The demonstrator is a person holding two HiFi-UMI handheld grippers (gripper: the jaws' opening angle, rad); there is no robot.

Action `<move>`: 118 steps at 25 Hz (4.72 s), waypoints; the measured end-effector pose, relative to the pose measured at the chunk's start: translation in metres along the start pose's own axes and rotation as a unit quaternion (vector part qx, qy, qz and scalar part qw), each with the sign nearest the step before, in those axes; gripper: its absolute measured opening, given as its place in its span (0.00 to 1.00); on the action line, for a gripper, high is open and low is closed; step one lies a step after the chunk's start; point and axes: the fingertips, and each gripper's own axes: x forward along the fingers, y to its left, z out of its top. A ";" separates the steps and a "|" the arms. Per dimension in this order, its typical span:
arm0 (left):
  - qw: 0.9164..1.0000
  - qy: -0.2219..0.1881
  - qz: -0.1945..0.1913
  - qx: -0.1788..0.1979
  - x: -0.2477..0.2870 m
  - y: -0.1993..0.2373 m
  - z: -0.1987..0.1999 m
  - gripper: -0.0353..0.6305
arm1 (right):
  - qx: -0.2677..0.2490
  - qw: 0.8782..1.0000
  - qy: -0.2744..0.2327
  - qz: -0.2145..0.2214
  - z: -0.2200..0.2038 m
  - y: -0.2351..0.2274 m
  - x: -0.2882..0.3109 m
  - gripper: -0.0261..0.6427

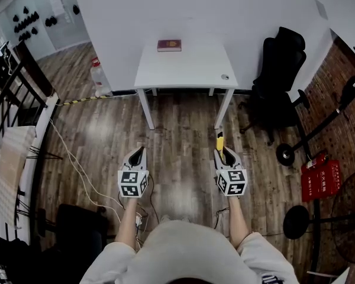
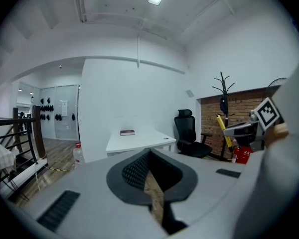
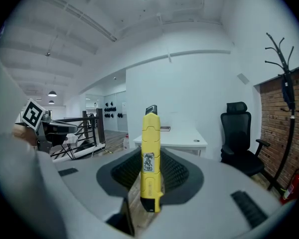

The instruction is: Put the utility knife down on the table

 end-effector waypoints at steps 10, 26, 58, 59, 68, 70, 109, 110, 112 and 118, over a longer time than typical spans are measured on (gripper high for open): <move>1.000 0.004 0.000 -0.004 0.028 -0.008 -0.003 0.06 | -0.002 1.000 0.006 0.014 -0.001 -0.014 0.026 0.20; 1.000 0.012 -0.012 -0.025 0.157 0.058 -0.003 0.06 | -0.009 1.000 0.022 0.011 0.018 -0.036 0.159 0.20; 0.998 0.007 -0.056 -0.018 0.454 0.247 0.093 0.06 | -0.010 0.999 0.027 -0.019 0.129 -0.072 0.486 0.20; 0.998 0.008 -0.057 -0.018 0.458 0.247 0.093 0.06 | -0.009 0.999 0.029 -0.019 0.128 -0.074 0.489 0.20; 0.998 0.017 -0.056 -0.013 0.496 0.253 0.092 0.06 | -0.001 0.999 0.031 -0.012 0.126 -0.091 0.527 0.20; 0.998 0.017 -0.055 -0.012 0.506 0.256 0.093 0.06 | 0.000 0.999 0.032 -0.010 0.126 -0.094 0.538 0.20; 0.998 0.064 -0.001 -0.025 0.858 0.376 0.167 0.06 | 0.010 0.997 0.063 0.049 0.216 -0.240 0.899 0.20; 0.998 0.066 0.000 -0.025 0.860 0.377 0.167 0.06 | 0.010 0.997 0.065 0.051 0.215 -0.240 0.902 0.20; 0.997 0.069 0.001 -0.025 0.861 0.379 0.164 0.06 | 0.010 0.996 0.069 0.054 0.212 -0.238 0.907 0.20; 0.996 0.083 -0.006 -0.023 0.861 0.383 0.156 0.06 | 0.013 0.995 0.084 0.060 0.204 -0.229 0.913 0.20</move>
